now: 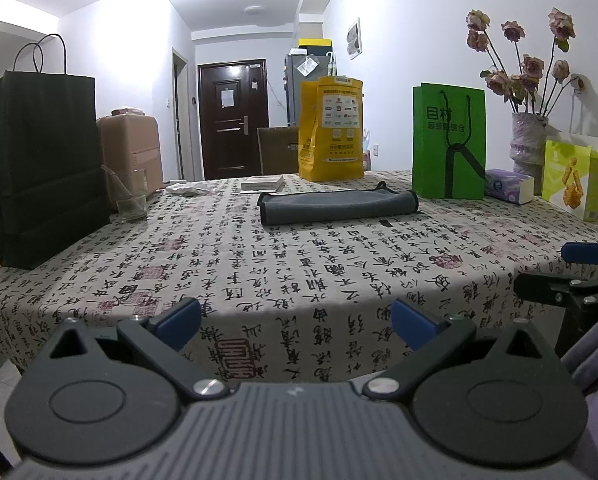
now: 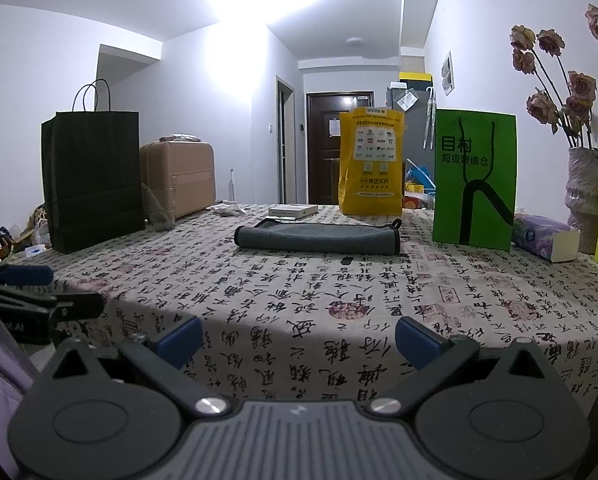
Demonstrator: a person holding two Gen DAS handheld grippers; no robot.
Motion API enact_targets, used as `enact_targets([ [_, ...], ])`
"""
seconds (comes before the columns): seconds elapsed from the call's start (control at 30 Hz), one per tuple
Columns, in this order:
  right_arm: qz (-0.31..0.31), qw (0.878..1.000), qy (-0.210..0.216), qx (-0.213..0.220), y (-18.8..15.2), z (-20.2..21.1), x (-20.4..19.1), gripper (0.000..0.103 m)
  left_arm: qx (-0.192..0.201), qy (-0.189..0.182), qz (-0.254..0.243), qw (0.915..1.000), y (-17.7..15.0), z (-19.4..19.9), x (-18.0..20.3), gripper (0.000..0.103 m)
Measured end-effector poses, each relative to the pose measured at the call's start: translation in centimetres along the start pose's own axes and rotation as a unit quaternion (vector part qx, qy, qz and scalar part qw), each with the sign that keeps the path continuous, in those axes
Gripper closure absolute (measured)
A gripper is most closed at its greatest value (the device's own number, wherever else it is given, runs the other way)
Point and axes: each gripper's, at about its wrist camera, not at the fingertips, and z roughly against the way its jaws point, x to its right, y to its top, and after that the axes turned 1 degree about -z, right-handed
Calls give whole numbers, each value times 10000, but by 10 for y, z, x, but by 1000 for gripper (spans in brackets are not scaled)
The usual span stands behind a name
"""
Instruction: Fold towel
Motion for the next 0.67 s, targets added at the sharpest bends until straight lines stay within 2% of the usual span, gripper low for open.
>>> enact_targets([
  [0.67, -2, 10000, 3, -10, 0, -1, 0, 0, 10, 13, -22, 10000, 1, 0, 1, 0],
])
